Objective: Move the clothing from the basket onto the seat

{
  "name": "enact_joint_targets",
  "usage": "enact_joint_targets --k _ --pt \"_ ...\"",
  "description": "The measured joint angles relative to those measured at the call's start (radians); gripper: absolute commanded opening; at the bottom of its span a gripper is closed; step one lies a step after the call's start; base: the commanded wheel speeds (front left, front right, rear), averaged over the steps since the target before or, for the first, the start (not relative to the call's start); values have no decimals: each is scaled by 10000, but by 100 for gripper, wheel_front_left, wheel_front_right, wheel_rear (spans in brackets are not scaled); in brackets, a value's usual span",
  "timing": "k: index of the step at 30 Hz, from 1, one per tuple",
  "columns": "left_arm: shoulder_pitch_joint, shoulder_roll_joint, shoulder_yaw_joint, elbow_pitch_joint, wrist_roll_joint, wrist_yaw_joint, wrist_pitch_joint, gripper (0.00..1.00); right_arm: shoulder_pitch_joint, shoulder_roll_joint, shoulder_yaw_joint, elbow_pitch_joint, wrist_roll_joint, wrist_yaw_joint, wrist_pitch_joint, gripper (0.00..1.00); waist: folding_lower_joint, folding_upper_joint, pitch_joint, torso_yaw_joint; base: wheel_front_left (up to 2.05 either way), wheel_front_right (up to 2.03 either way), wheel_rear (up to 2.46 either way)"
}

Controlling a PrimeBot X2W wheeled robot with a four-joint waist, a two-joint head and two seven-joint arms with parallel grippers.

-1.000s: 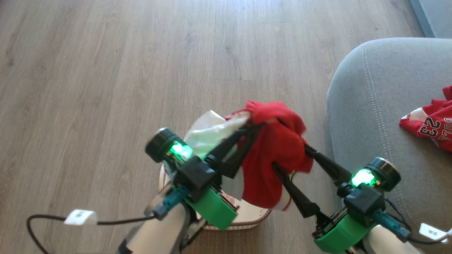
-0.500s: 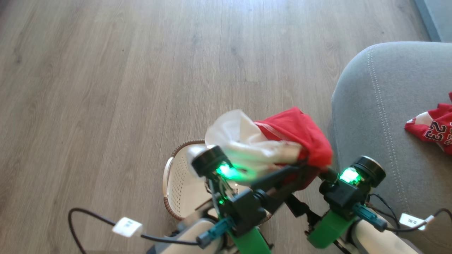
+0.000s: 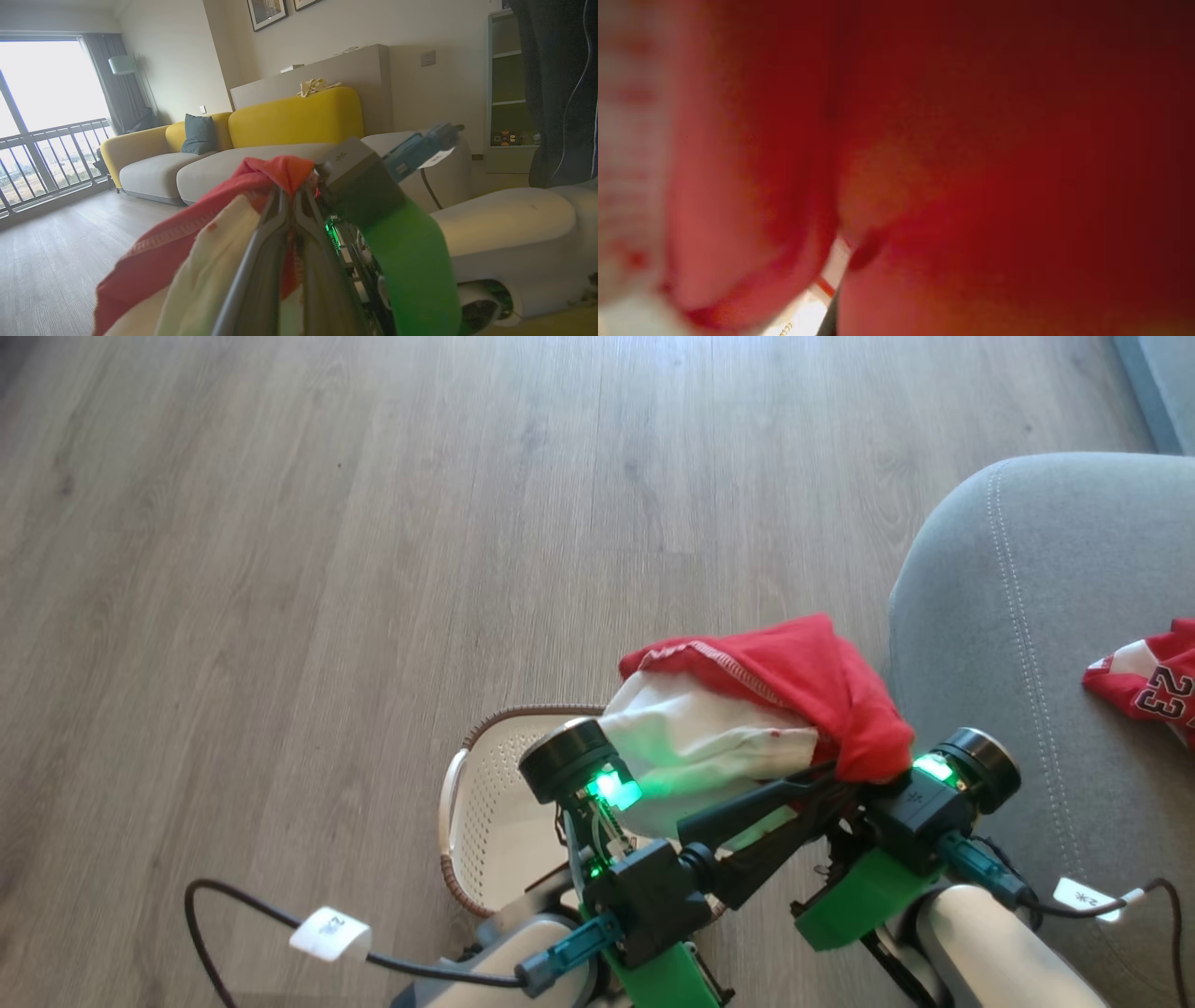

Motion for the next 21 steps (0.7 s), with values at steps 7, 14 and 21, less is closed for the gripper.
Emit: enact_joint_targets --k 7,14,21 --pt "12 8 192 -44 2 0 0 0 19 161 -464 -111 105 0 0 0 0 0 126 62 0 0 0" --pt "36 10 368 -2 2 -2 0 0 54 393 -940 -309 268 0 0 0 0 0 202 75 0 0 0" --pt "116 -6 1080 284 -59 -4 0 0 420 399 -1498 -453 293 0 0 0 0 0 185 60 0 0 0"
